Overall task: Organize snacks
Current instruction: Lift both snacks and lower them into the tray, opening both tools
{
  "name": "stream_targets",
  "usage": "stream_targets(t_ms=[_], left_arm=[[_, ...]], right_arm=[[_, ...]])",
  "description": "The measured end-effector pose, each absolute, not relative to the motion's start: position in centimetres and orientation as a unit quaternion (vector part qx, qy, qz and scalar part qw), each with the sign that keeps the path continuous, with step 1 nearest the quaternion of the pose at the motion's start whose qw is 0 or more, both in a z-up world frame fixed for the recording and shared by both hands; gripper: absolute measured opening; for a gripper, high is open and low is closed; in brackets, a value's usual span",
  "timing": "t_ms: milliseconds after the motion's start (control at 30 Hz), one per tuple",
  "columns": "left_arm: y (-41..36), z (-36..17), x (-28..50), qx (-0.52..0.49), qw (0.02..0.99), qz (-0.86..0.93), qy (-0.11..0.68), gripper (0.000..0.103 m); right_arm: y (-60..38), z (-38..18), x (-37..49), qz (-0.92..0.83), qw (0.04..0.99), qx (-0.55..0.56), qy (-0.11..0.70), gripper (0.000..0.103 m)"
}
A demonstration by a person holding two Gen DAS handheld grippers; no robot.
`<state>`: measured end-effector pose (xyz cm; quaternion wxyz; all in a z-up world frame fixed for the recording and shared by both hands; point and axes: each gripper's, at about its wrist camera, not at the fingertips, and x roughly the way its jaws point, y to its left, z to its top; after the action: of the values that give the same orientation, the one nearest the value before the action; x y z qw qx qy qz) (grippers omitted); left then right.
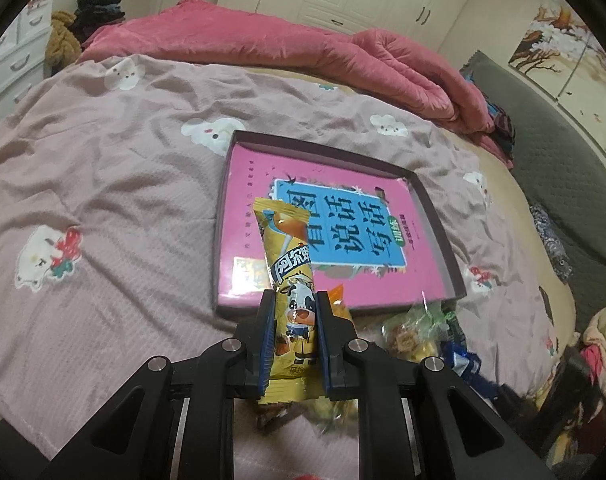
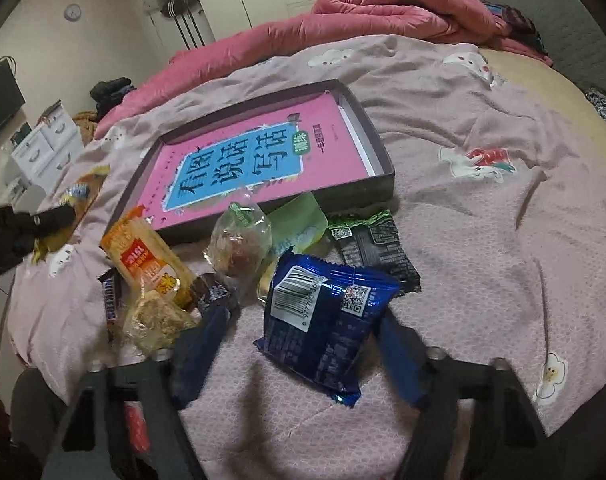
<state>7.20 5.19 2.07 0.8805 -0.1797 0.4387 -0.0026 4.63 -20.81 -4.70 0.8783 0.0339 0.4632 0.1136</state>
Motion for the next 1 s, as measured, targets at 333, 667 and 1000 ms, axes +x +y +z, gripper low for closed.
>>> stream_targets(t_ms=[333, 667, 1000], left_arm=[[4.7, 1.7, 8.8, -0.183, 0.879, -0.008, 0.440, 0.019], [5.7, 0.2, 10.7, -0.196, 0.873, 0.000, 0.447, 0.019], [5.4, -1.4, 12.6, -0.200, 0.870, -0.012, 0.451, 0.019]], right_arm=[[-21.4, -3.5, 4.3, 0.144, 0.886, 0.048, 0.439, 0.048], [-21.2, 2.0, 6.4, 0.144, 0.931, 0.015, 0.336, 0.048], [-20.7, 1.0, 12.4, 0.131, 0.930, 0.020, 0.344, 0.048]])
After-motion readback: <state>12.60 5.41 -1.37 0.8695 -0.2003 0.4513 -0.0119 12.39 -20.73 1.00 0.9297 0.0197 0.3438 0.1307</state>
